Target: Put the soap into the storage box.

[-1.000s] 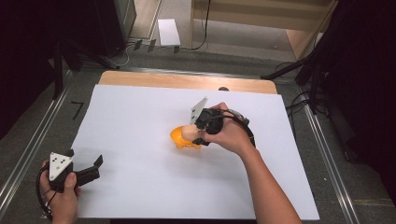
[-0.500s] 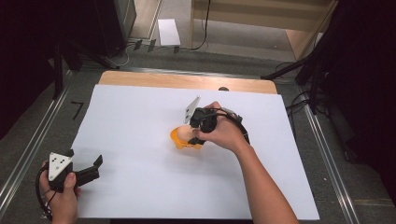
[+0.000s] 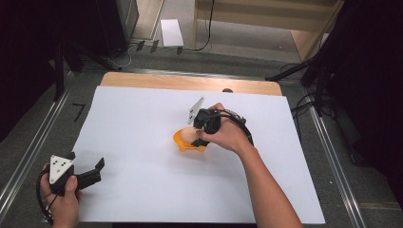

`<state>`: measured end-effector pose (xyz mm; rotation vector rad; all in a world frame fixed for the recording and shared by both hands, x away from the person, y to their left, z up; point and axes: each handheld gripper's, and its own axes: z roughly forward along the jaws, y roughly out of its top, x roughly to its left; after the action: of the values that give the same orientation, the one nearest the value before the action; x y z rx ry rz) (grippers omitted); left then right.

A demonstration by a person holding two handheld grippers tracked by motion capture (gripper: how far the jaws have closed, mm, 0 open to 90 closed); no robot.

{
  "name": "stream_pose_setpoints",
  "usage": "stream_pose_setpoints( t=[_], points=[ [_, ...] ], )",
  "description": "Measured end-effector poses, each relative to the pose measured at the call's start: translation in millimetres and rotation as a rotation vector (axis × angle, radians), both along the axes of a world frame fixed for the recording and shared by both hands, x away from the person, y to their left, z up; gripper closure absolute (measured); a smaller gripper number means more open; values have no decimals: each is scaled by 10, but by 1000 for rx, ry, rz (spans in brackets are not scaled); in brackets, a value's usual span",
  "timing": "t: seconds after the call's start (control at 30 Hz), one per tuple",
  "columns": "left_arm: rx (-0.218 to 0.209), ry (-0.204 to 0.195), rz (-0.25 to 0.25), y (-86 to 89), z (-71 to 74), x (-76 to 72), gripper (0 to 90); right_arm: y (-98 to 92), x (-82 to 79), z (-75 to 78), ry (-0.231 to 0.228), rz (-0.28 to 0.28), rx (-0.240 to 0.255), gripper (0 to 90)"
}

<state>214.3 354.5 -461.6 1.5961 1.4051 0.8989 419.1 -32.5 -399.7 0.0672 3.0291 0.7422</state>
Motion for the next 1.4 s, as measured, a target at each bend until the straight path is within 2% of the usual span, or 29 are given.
stream_pose_setpoints(
  t=[0.07,0.17,0.4,0.57,0.7,0.83,0.97,1.03,1.1,1.23,1.3,1.4],
  points=[
    [-1,-1,0,0,0,1,22,-9,1,14,-3,-8,15,284],
    [0,1,-1,0,0,0,23,-32,4,55,0,-21,39,298],
    [0,-2,0,-1,0,-1,25,-69,-3,64,-3,-28,46,302],
    [2,-1,-1,0,0,-1,25,-165,-7,78,5,-54,62,301],
    [1,-2,0,-1,0,-1,25,-258,-20,96,-7,-74,80,277],
    [5,-1,1,-3,0,0,25,-378,-37,67,-4,-124,85,206],
    [5,-1,3,-4,-1,1,25,-515,-48,55,4,-174,121,152],
    [5,-1,3,-4,-1,1,25,-578,-60,46,-2,-210,122,100],
    [6,-1,4,-4,0,-1,25,-631,-74,36,-4,-256,109,0],
    [6,-1,5,-4,0,0,25,-756,-132,9,-10,-318,121,0],
    [6,-1,5,-5,-1,0,25,-825,-146,-14,3,-348,122,0],
    [6,-1,6,-4,0,-1,25,-940,-169,-48,13,-396,149,0]
  ],
)
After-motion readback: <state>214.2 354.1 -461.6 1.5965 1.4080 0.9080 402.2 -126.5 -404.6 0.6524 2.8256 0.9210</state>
